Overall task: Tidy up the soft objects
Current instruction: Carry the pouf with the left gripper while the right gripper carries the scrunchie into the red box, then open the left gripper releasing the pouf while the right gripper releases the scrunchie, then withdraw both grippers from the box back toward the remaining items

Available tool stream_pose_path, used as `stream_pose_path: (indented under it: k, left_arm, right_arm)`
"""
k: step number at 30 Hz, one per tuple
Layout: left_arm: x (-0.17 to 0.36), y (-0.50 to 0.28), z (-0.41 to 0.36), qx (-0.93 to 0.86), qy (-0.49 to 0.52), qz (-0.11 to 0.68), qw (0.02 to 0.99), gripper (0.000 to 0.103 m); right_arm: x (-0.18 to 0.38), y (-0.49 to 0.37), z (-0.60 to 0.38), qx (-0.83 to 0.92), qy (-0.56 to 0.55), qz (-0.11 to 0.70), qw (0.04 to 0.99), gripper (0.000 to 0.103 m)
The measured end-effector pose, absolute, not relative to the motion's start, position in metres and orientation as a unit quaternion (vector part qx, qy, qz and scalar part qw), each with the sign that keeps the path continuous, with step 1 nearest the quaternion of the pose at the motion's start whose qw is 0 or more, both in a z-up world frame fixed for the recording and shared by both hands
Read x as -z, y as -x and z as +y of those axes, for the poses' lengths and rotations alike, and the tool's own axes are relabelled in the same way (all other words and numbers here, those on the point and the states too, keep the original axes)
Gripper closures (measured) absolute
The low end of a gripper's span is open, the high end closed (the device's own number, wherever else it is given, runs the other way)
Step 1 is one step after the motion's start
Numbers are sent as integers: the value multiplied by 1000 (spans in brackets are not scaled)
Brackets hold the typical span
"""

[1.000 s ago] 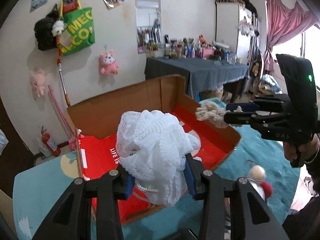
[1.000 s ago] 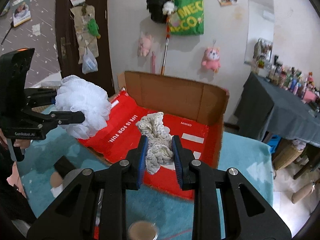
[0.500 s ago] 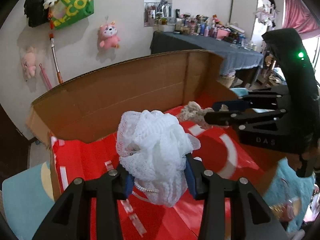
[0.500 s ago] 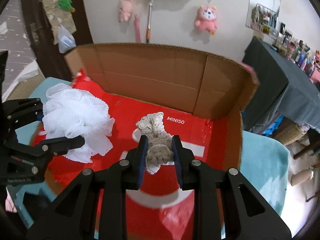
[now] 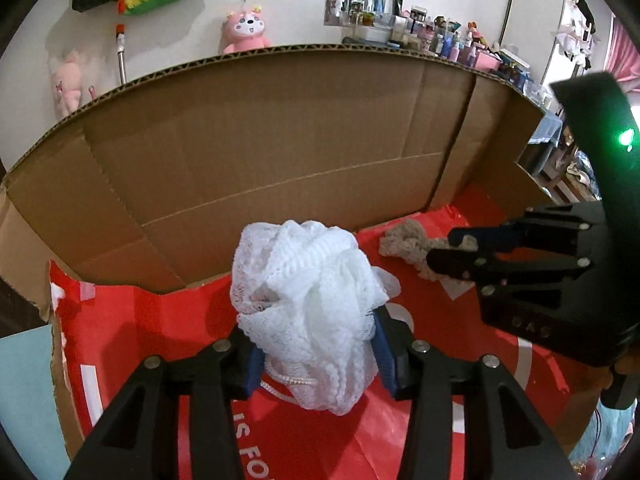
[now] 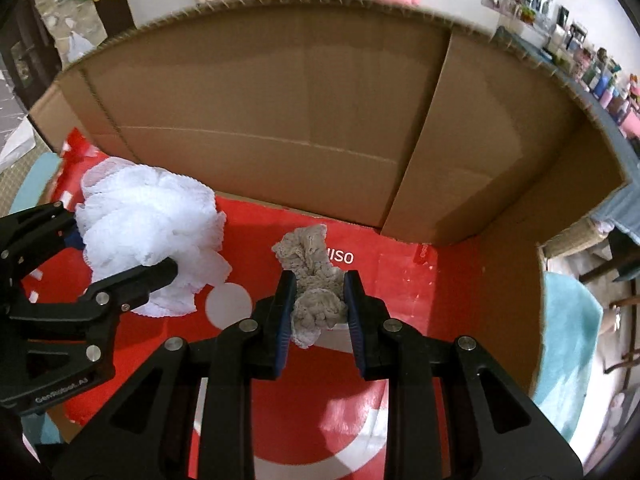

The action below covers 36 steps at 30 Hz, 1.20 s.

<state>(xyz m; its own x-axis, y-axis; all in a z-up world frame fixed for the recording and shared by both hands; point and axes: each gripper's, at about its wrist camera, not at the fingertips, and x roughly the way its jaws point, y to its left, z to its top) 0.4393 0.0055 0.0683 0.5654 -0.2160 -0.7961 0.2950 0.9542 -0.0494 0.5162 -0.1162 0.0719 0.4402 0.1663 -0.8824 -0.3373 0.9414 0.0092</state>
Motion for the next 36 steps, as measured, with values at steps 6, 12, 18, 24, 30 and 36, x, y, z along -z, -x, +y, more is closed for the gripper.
stream_pose_path:
  k: [6, 12, 18, 24, 30, 36]
  left_arm:
    - [-69, -440, 6, 144, -49, 444, 883, 52]
    - [-71, -444, 3, 143, -50, 445, 883, 51]
    - [-73, -443, 6, 141, -50, 444, 883, 47]
    - [-75, -442, 11, 136, -42, 444, 885, 39]
    - [-77, -438, 14, 133, -43, 437, 888, 29]
    - [-85, -431, 17, 127, -42, 422, 897, 17]
  right_arm:
    - [-70, -513, -116, -148, 78, 509, 844, 79]
    - [-70, -518, -116, -149, 81, 511, 843, 77]
    - [-73, -518, -107, -147, 85, 514, 841, 77]
    - [-68, -520, -110, -147, 83, 515, 840, 75]
    - [-67, -521, -108, -148, 90, 512, 841, 73]
    - [-68, -519, -105, -135, 104, 495, 852, 40]
